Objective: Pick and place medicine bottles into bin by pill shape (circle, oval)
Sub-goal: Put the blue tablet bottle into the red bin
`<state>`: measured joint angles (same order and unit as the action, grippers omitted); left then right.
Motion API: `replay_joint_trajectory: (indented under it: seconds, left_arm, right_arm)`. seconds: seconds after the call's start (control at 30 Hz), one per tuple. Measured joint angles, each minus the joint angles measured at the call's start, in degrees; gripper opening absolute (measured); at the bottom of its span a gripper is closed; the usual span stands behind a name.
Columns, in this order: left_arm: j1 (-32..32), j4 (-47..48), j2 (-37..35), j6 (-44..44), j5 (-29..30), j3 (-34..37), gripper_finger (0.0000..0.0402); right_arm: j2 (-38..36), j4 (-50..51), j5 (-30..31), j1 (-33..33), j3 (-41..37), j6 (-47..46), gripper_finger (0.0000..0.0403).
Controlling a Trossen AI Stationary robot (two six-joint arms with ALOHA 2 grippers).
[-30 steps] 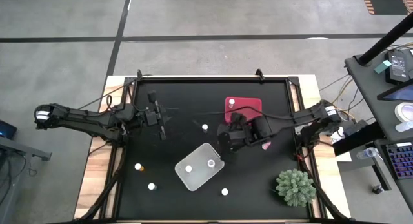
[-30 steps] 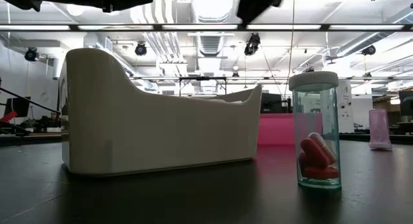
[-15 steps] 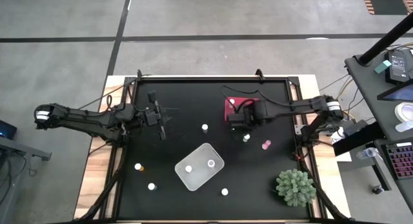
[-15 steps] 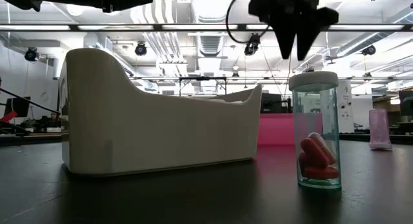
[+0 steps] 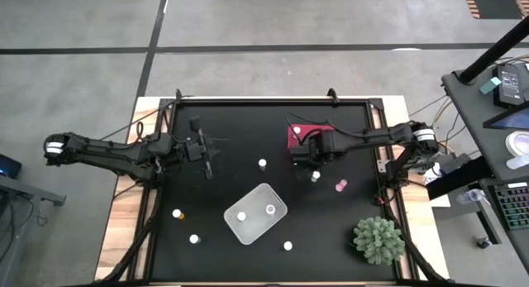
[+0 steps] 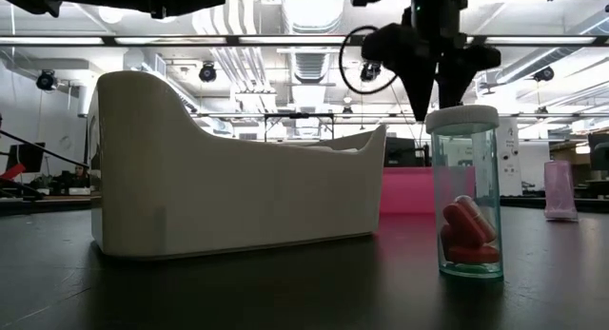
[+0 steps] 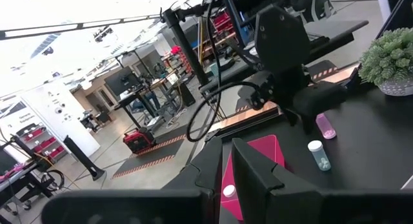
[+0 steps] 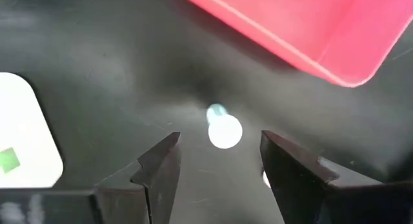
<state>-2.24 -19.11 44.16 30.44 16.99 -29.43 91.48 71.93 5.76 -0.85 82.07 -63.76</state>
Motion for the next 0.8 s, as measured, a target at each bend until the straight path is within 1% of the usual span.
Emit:
replay_joint_trajectory:
  seconds: [0.3,0.47,0.8]
  left_arm:
    - [0.0,-0.1,0.0,0.0,0.0,0.0,0.0017]
    - [0.0,-0.1,0.0,0.0,0.0,0.0,0.0017]
    - [0.0,-0.1,0.0,0.0,0.0,0.0,0.0017]
  right_arm:
    - [-0.3,-2.6,-4.8,1.6,-5.3,-1.8,0.0203]
    - [-0.3,-6.2,-7.3,2.7,-8.2,-1.8,0.0203]
    - [-0.3,-10.3,-7.8,3.5,-12.8,-1.8,0.0203]
